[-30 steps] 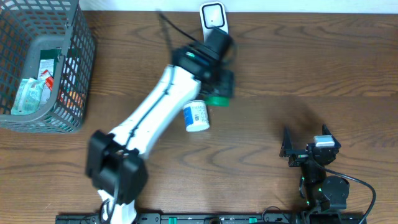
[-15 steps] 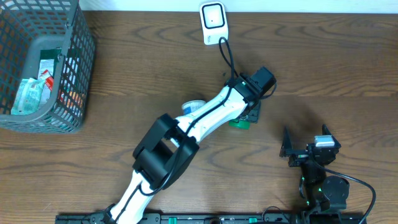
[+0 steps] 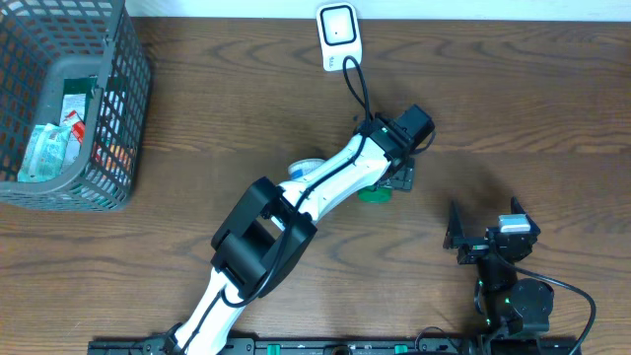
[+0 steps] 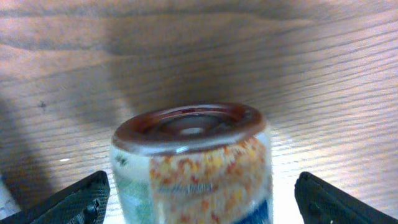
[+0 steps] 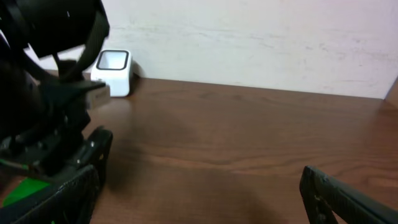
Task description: Scan the item barcode
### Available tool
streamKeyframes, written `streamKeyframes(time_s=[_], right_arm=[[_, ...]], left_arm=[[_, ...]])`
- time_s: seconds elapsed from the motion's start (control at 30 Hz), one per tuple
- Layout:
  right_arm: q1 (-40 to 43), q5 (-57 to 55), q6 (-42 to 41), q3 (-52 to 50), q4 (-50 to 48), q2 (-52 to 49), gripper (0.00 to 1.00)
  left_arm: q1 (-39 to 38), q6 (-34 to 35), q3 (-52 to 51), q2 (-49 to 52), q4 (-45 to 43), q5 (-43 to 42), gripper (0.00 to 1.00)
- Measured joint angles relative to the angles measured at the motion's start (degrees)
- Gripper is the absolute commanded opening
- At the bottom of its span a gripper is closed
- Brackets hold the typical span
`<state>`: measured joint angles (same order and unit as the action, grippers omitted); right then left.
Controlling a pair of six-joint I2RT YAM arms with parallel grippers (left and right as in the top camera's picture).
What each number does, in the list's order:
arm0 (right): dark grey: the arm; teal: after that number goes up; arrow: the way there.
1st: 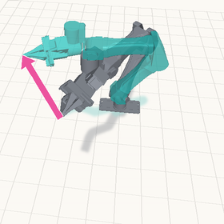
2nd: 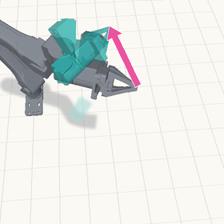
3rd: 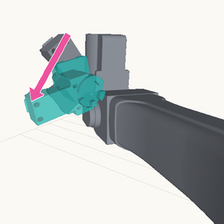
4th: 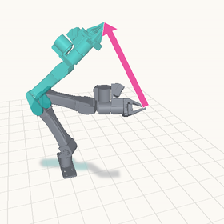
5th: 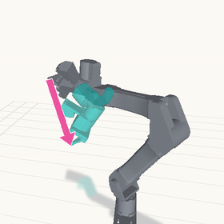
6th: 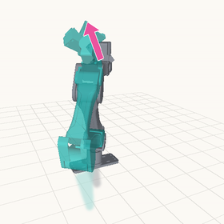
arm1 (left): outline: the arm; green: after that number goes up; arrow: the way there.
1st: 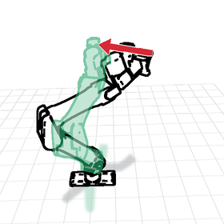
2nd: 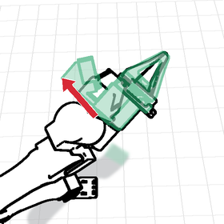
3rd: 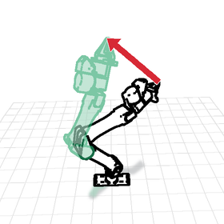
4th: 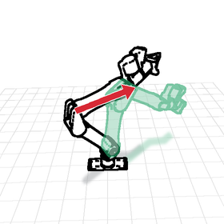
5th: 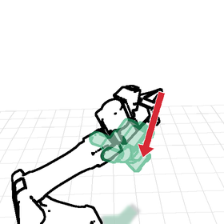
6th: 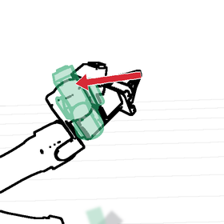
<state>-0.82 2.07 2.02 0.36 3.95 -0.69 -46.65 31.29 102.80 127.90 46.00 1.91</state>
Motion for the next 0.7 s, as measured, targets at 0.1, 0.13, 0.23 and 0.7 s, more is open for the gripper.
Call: streamKeyframes(time_s=[0.1, 0.13, 0.23, 0.7], right_arm=[[0.00, 0.00, 0.00, 0.00, 0.00, 0.00, 0.99], [0.00, 0.00, 0.00, 0.00, 0.00, 0.00, 0.99], [0.00, 0.00, 0.00, 0.00, 0.00, 0.00, 0.99], [0.00, 0.00, 0.00, 0.00, 0.00, 0.00, 0.99]], left_arm=[[-0.02, -0.07, 0.07, -2.08, 0.00, 0.20, 0.96], [-0.02, -0.11, 0.09, -2.95, -0.02, 0.37, 0.96], [0.00, -0.22, 0.11, -5.49, -0.02, 1.60, 0.96], [-0.74, -1.20, 0.85, -9.51, 0.28, 2.32, 0.20]])
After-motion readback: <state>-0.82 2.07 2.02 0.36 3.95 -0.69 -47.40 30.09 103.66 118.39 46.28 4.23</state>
